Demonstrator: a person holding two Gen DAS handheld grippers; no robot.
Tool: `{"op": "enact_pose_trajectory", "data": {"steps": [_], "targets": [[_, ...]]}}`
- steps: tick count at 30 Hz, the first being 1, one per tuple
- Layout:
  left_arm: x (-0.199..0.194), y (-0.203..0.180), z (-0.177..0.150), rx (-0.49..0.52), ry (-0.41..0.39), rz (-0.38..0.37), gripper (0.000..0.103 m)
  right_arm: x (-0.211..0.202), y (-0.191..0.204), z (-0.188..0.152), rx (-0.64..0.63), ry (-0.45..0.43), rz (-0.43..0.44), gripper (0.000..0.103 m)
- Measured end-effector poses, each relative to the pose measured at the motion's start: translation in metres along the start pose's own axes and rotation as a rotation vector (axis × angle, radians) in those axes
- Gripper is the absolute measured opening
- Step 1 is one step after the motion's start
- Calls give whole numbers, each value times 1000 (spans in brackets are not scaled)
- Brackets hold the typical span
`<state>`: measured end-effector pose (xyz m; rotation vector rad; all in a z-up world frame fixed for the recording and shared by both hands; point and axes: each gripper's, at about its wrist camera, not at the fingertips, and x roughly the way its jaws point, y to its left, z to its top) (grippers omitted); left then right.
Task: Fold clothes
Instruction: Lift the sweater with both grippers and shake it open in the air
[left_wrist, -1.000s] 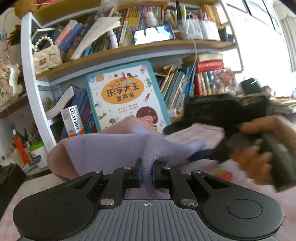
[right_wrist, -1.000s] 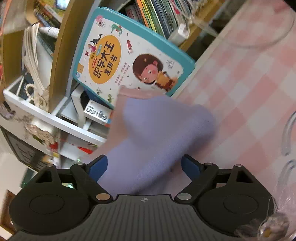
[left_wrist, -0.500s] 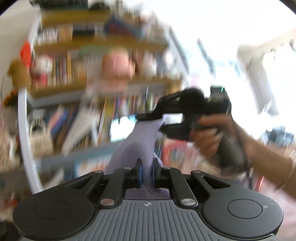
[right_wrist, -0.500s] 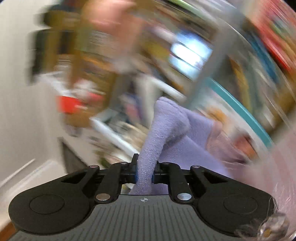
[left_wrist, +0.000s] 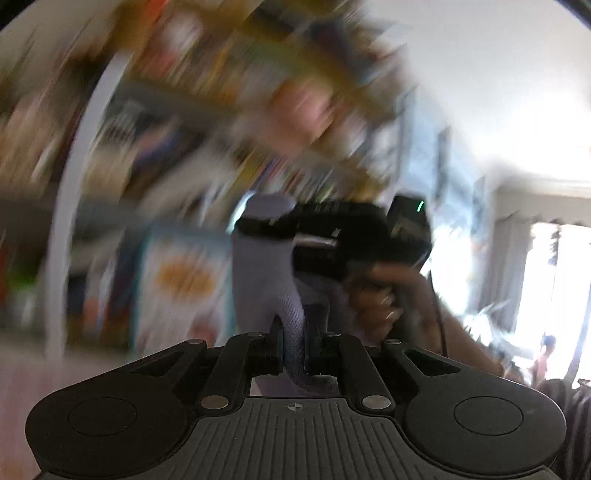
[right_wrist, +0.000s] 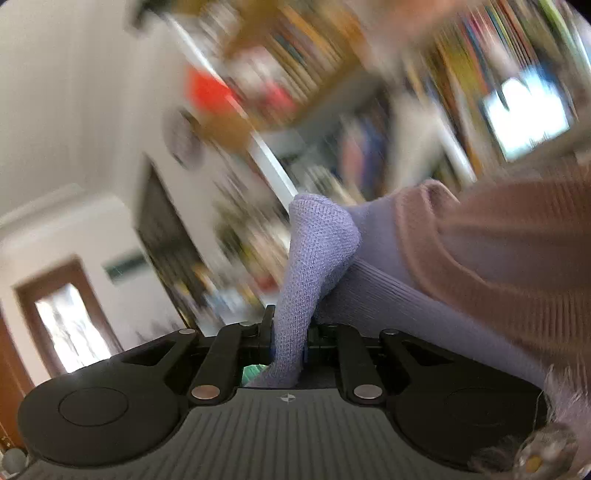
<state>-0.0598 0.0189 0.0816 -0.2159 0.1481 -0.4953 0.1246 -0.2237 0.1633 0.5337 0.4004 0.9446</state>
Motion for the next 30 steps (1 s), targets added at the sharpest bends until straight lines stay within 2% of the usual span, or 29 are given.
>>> {"op": "enact_pose_trajectory", "data": {"steps": [2,4,6,9,13,15,16,17,18,19,20,24,27,30], "targets": [[6,28,-26,-52,109,81,9,36,-30,-35,49,114,-89,11],[12,53,-45,-69,172,175,9,68,-53,-67,69,207,-165,11],[15,75,-52,-90,200,237,10,93,-71,-91,103,264,-193,11],[21,95,-55,-112,218,299,15,120,-84,-107,132,277,-208,11],[23,98,-56,-48,231,409,17,145,-86,-101,70,228,-293,11],[16,94,-55,-13,229,457,22,155,-89,-98,50,215,-332,16],[9,91,-56,-2,222,469,29,157,-92,-96,59,226,-338,20],[6,88,-55,8,213,474,36,156,-95,-94,62,238,-326,27],[1,84,-53,24,201,472,39,150,-95,-93,54,237,-302,33],[-7,78,-53,42,193,468,43,139,-93,-91,29,226,-283,44],[-9,72,-50,70,189,464,44,126,-89,-89,1,212,-265,48],[-7,48,-39,186,175,426,44,71,-68,-90,-163,263,-324,48],[11,34,-35,227,171,341,44,29,-55,-112,-295,354,-394,49],[41,18,-42,289,219,259,44,-13,-42,-144,-396,431,-424,49]]}}
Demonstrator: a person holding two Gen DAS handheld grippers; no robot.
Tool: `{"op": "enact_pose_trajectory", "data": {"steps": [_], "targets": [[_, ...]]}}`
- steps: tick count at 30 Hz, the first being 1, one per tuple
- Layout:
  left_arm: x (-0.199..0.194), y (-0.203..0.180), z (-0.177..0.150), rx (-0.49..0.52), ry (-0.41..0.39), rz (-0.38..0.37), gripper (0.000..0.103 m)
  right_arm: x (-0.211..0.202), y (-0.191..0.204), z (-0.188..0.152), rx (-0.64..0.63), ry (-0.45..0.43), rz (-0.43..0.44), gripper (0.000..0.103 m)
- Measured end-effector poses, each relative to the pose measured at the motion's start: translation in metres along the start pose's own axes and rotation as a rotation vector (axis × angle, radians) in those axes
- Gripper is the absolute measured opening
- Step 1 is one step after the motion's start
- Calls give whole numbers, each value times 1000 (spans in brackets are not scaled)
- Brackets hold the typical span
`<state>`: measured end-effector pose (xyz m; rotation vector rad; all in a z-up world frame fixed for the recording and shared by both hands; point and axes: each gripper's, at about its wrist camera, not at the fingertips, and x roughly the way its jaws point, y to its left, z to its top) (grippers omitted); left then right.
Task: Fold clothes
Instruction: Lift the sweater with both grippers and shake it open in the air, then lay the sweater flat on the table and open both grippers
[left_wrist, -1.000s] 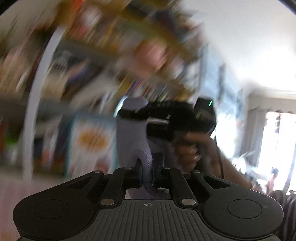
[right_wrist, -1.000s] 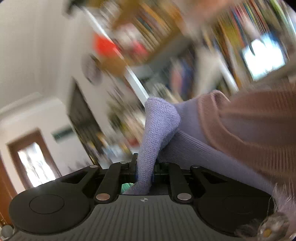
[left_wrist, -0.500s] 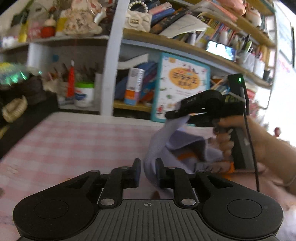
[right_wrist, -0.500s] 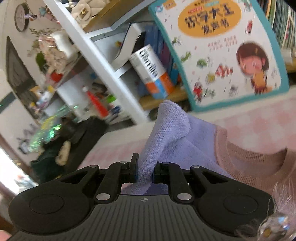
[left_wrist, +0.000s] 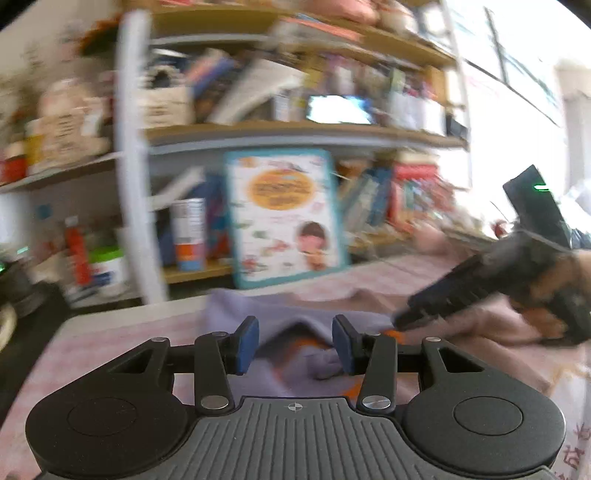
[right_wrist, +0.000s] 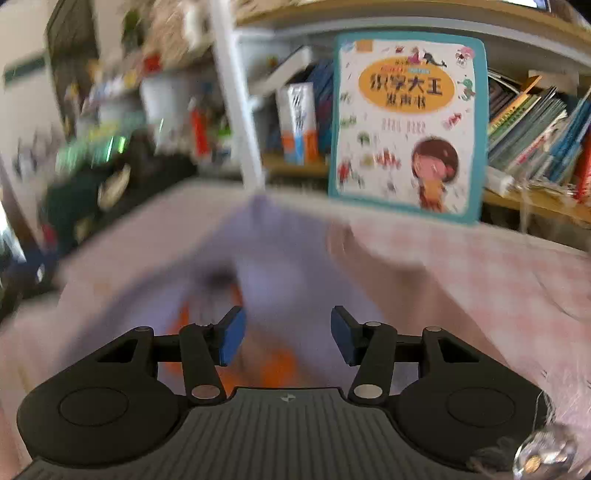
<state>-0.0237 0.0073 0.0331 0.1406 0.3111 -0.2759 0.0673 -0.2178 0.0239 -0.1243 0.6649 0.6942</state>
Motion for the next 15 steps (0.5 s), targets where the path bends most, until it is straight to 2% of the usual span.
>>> {"op": "enact_pose_trajectory", "data": {"steps": [4,7,9,10,11,15], "targets": [[43,-35,4,106,73,-81,44,-37,4,-54,-83,0,-68,49],[62,-66,9,177,84,-161,44,-56,7,-87,-104,1,-133,48],[72,-87,11,238,84,-197,44,-62,5,-102,-86,28,-150,43],[78,-97,12,268,84,-210,44,-63,5,-107,-84,38,-158,31],[84,-106,12,302,87,-219,44,-64,4,-112,-86,46,-166,27],[106,-133,9,417,114,-201,43,-72,5,-121,-67,39,-165,24]]}}
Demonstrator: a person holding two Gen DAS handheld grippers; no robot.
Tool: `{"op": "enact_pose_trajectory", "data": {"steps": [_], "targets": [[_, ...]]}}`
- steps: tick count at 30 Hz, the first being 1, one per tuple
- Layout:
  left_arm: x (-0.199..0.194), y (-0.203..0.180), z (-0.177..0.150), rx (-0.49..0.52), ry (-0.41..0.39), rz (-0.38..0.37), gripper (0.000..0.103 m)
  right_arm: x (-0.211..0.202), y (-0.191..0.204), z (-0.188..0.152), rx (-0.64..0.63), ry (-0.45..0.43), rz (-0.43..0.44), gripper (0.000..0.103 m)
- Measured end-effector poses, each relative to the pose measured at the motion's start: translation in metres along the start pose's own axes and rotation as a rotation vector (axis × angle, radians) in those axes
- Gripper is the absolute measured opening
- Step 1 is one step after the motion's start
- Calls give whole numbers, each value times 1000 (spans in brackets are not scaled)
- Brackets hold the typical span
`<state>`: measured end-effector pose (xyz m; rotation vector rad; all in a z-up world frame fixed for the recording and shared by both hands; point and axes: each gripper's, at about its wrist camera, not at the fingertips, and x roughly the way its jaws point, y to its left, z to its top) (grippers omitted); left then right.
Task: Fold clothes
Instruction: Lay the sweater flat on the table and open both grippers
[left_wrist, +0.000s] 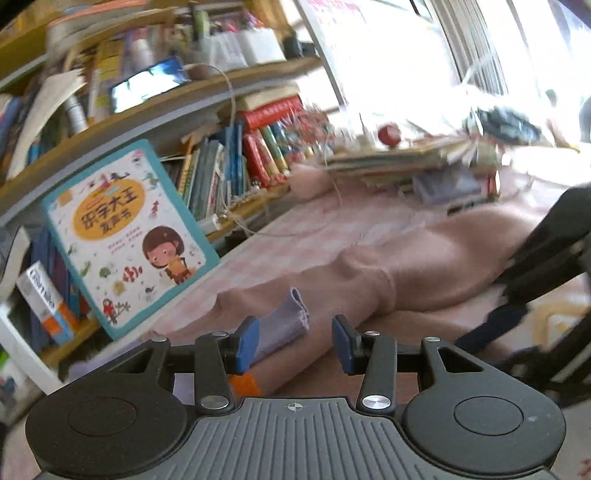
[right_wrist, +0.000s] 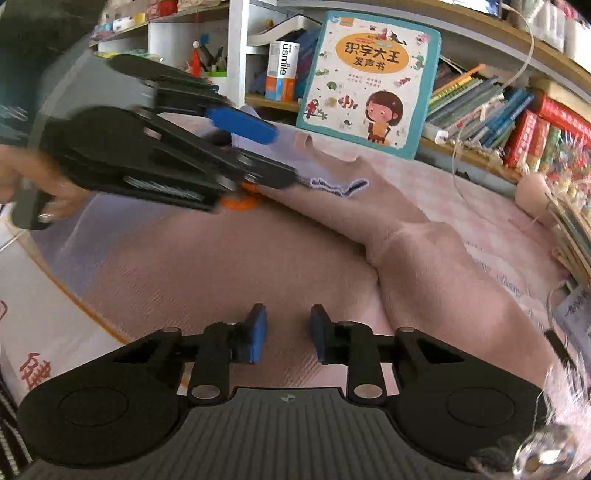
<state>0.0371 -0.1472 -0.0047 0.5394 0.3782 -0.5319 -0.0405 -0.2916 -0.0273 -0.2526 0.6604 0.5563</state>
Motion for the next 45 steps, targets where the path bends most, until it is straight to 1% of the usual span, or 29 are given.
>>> {"op": "enact_pose_trajectory", "data": {"steps": [3,7,9,11,12,13,14,16,17,19,21,22,23,25,27,28,30,31,35,38,40,42,43,45], "targets": [[15,-3,1,14,31,16,36,-3,5,-4,-6,-15,-1,23],[29,-4,1,37,66,23,35,-8,5,-7,22,-20,16,23],[34,-4,1,45,72,29,28,-10,4,-8,32,-22,24,23],[35,1,1,35,69,28,15,-10,3,-9,43,-26,28,23],[36,4,1,22,65,22,11,-11,4,-9,45,-26,28,23],[33,13,1,-17,63,-13,7,-11,4,-9,44,-27,27,23],[27,28,0,-91,41,-50,3,-11,5,-9,45,-28,25,23],[12,61,-3,-239,-5,-121,3,-11,5,-9,48,-30,25,23],[1,81,-6,-319,-42,-133,3,-11,5,-9,51,-29,25,23],[-25,122,-14,-451,-112,-97,3,-11,4,-8,56,-26,26,23],[-52,163,-28,-537,-158,-4,3,-10,4,-7,58,-19,23,23],[-66,182,-36,-564,-167,60,3,-10,5,-6,57,-16,19,23],[-79,200,-45,-573,-162,142,3,-10,6,-5,55,-14,15,23],[-102,230,-64,-562,-130,306,3,-10,7,-4,54,-11,9,23],[-123,254,-85,-546,-78,456,3,-9,6,-4,59,-8,7,23],[-132,264,-95,-535,-48,525,3,-9,6,-4,62,-6,6,23],[-144,280,-114,-507,22,631,3,-9,7,-3,63,-2,1,23],[-147,284,-122,-503,45,665,3,-8,8,-3,64,0,-1,23],[-154,291,-148,-508,119,724,4,-7,9,0,70,7,-10,23],[-147,290,-157,-471,173,772,4,-7,9,0,73,7,-13,23],[-145,293,-163,-469,201,802,4,-6,9,0,73,8,-13,23],[-147,294,-165,-485,214,824,7,-6,10,0,76,7,-13,23],[-148,294,-166,-489,221,840,13,-6,9,0,77,6,-12,23],[-154,287,-162,-469,223,886,15,-6,9,0,79,5,-11,23]]}}
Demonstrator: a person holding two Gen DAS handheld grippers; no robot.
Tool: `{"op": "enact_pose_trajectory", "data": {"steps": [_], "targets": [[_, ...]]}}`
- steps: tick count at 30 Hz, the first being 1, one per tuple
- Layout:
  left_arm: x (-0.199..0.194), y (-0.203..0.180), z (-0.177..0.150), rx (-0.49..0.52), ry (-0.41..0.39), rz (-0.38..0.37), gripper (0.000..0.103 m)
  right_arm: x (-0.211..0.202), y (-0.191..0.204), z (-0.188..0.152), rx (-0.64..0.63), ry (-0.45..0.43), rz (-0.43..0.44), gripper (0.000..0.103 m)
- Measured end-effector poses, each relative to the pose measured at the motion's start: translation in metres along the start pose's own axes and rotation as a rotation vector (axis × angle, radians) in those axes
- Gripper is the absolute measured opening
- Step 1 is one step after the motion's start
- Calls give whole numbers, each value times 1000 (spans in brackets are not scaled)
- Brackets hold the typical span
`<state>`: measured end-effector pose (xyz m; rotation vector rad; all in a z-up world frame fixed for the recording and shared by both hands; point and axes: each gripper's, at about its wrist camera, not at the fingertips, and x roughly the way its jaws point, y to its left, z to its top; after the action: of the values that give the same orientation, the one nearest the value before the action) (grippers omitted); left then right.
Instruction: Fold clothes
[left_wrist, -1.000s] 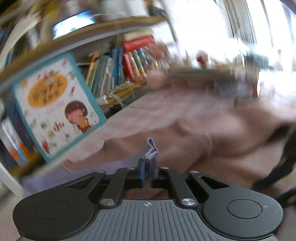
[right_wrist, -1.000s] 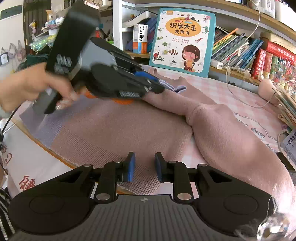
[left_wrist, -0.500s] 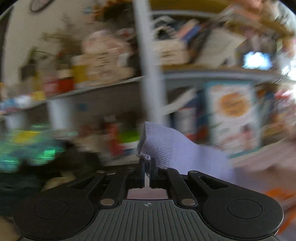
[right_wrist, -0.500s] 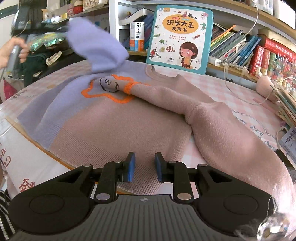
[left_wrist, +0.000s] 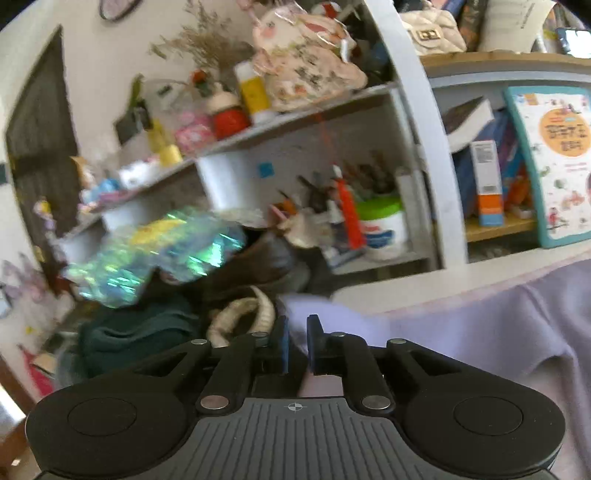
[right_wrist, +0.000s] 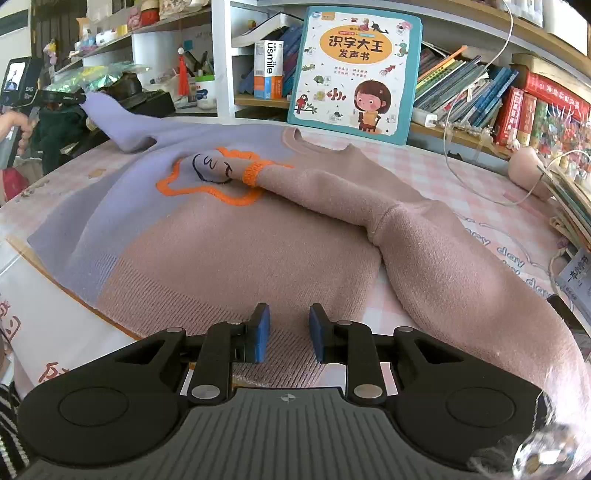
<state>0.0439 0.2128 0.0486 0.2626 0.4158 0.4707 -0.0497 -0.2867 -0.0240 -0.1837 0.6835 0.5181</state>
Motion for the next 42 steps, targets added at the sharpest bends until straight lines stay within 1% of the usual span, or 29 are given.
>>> {"op": "enact_pose_trajectory", "data": {"steps": [1,2,4,6,8,10,13,15,17,19,20,21,22,23,24,25,26,27,28,29,31,32,34,36,38,39,40,41,42], "targets": [[-7,-1,0,2,-11,-1,17,0,0,0,0,-1,1,23],[-17,-4,0,0,-25,-29,18,0,0,0,1,-1,1,23],[-41,-13,-2,-7,-42,-155,19,0,-1,1,5,-2,4,23],[-67,-26,-11,-20,-37,-307,31,0,-7,2,35,-5,21,25],[-92,-41,-23,-22,-16,-449,55,-3,-14,2,93,-17,36,25],[-113,-54,-37,-14,9,-538,66,-7,-22,2,153,-36,28,26],[-134,-66,-60,-43,72,-643,67,-14,-29,0,165,-40,-68,35],[-139,-71,-72,-78,129,-683,67,-14,-33,-2,175,-25,-79,36],[-140,-75,-82,-98,176,-712,67,-13,-36,-6,203,-11,-54,37],[-139,-80,-89,-103,210,-721,66,-13,-37,-8,217,-8,-41,40],[-137,-81,-92,-105,229,-721,62,-12,-36,-8,214,-10,-44,40],[-133,-82,-93,-116,242,-724,57,-12,-35,-8,211,-9,-49,40],[-130,-83,-96,-134,260,-735,43,-12,-33,-8,206,-8,-55,40],[-128,-84,-99,-151,276,-746,33,-11,-31,-7,192,-6,-51,32],[-128,-85,-101,-155,272,-751,25,-9,-29,-6,175,-4,-44,25],[-128,-85,-102,-162,270,-760,8,-9,-28,-5,179,-2,-14,13],[-125,-84,-102,-189,280,-795,5,-8,-28,-4,188,1,0,10],[-123,-82,-102,-217,287,-830,4,-9,-29,-1,184,-6,-3,7],[-121,-76,-99,-249,275,-852,4,-10,-29,2,175,-15,-10,6],[-124,-67,-92,-281,239,-856,4,-15,-29,7,169,-39,-22,5],[-138,-47,-77,-334,155,-856,4,-36,-24,17,163,-98,-27,3],[-146,-37,-71,-342,125,-848,4,-47,-20,19,159,-103,-12,3],[-161,-23,-69,-321,111,-826,4,-66,-13,20,150,-102,25,3],[-165,-19,-81,-310,162,-814,4,-72,-4,11,159,-48,79,3],[-164,-20,-96,-298,225,-797,4,-66,0,-2,198,34,135,3],[-162,-22,-104,-294,254,-788,4,-63,-1,-7,218,56,144,4],[-159,-23,-110,-298,276,-787,4,-62,-3,-12,238,75,149,5],[-157,-23,-115,-300,291,-785,4,-64,-7,-15,258,70,132,8],[-157,-25,-118,-291,299,-784,4,-72,-14,-16,272,45,82,9]]}}
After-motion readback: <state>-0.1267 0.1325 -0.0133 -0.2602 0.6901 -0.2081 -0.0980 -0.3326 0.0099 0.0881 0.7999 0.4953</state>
